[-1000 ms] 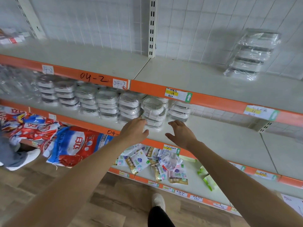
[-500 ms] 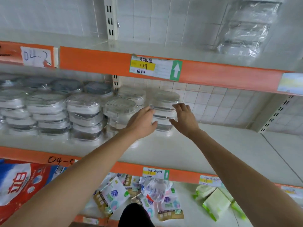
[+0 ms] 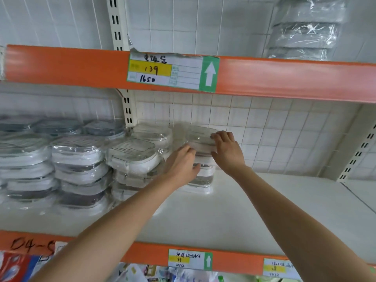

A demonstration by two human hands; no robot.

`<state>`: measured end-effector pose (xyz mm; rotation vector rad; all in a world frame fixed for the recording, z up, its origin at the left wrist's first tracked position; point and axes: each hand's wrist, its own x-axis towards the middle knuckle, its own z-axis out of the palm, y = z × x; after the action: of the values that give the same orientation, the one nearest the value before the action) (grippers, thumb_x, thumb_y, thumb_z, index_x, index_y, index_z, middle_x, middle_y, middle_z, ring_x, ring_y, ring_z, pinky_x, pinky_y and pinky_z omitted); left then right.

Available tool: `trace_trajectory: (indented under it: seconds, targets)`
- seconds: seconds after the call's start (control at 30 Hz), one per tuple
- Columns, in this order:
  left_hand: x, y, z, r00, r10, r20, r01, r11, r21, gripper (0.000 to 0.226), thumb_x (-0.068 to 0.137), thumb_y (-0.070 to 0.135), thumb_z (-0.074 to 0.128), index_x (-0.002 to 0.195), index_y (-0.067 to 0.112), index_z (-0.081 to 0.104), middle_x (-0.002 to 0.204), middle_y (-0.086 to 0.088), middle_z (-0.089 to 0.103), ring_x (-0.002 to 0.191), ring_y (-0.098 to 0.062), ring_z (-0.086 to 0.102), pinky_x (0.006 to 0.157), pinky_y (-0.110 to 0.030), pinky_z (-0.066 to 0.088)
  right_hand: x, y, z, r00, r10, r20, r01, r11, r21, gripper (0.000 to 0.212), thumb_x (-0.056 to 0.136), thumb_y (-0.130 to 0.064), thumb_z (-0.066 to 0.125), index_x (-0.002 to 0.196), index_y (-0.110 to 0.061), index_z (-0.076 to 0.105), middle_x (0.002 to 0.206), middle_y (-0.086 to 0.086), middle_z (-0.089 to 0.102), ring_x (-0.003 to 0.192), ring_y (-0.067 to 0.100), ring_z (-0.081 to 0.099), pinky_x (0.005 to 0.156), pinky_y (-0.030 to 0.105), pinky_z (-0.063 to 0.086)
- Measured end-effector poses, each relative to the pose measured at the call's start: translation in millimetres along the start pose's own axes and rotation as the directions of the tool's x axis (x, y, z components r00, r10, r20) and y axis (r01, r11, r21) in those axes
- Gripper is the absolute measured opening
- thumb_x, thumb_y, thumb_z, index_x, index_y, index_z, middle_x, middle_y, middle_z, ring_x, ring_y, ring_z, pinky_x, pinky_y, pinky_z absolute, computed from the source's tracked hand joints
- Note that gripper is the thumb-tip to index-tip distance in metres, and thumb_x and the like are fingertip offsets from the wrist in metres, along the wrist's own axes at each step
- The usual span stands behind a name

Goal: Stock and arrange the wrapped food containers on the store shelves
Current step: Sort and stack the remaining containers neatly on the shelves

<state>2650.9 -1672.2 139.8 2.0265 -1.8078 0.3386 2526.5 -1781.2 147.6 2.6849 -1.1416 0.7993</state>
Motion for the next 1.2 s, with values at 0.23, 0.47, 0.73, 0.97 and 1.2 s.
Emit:
trace_trajectory:
  seconds: [0.23,0.47,0.73,0.97,1.2]
  targets:
    - [25.0,2.4,19.4,1.0,0.014,-0.017,-0.011,0.99,0.144,0.051,0.093,0.034,0.052,0.134,0.005,0.043,0.133,-0.008,0.043,0.118,-0.023,0.045,0.098,-0.032,0.038,-50.2,51.7,-4.9,0.98,0.157,-0.125,-0.155,0.988,0.02,0.047,0.083,-0.015,0.065,0.126,0.001,0.052,0.122,0.015,0.052,0.115,0.032,0.042,0.078,0.041,0.048]
    - [38.1,-1.9,38.2,0.998,0.059,0.031,-0.065,0.957,0.283,0.061,0.086,0.018,0.065,0.139,0.005,0.036,0.138,-0.008,0.045,0.129,-0.023,0.04,0.11,-0.03,0.023,-109.4,77.1,4.1,0.945,0.263,-0.193,-0.242,0.962,0.122,0.046,0.069,-0.005,0.077,0.111,0.005,0.062,0.104,0.018,0.059,0.098,0.039,0.052,0.064,0.04,0.05]
    - [-13.1,16.7,14.2,0.908,0.39,-0.151,-0.342,0.9,0.272,0.063,0.04,0.007,0.093,0.098,-0.007,0.071,0.101,-0.02,0.07,0.093,-0.029,0.07,0.076,-0.038,0.058,-147.4,64.8,5.1,0.981,0.183,-0.071,-0.181,0.983,0.034,0.052,0.061,0.005,0.081,0.107,0.015,0.06,0.111,0.032,0.061,0.106,0.047,0.059,0.085,0.052,0.049]
    - [-61.9,29.8,-26.7,0.886,0.461,0.046,-0.463,0.874,0.151,0.07,0.044,0.01,0.094,0.106,-0.007,0.068,0.112,-0.021,0.067,0.103,-0.031,0.066,0.084,-0.042,0.055,-182.7,35.7,-24.1,0.999,0.045,-0.029,-0.047,0.997,-0.06,0.059,0.038,0.004,0.086,0.094,0.012,0.068,0.098,0.025,0.068,0.09,0.039,0.068,0.067,0.043,0.057]
    - [-103.5,54.2,-98.1,0.882,0.437,0.178,-0.448,0.894,0.029,0.071,0.044,0.012,0.096,0.107,-0.007,0.068,0.111,-0.02,0.067,0.1,-0.03,0.067,0.085,-0.04,0.052,-225.8,5.7,-107.2,0.993,0.007,0.12,0.002,0.997,-0.073,0.059,0.042,-0.001,0.088,0.096,0.01,0.068,0.098,0.024,0.068,0.091,0.038,0.068,0.069,0.045,0.058]
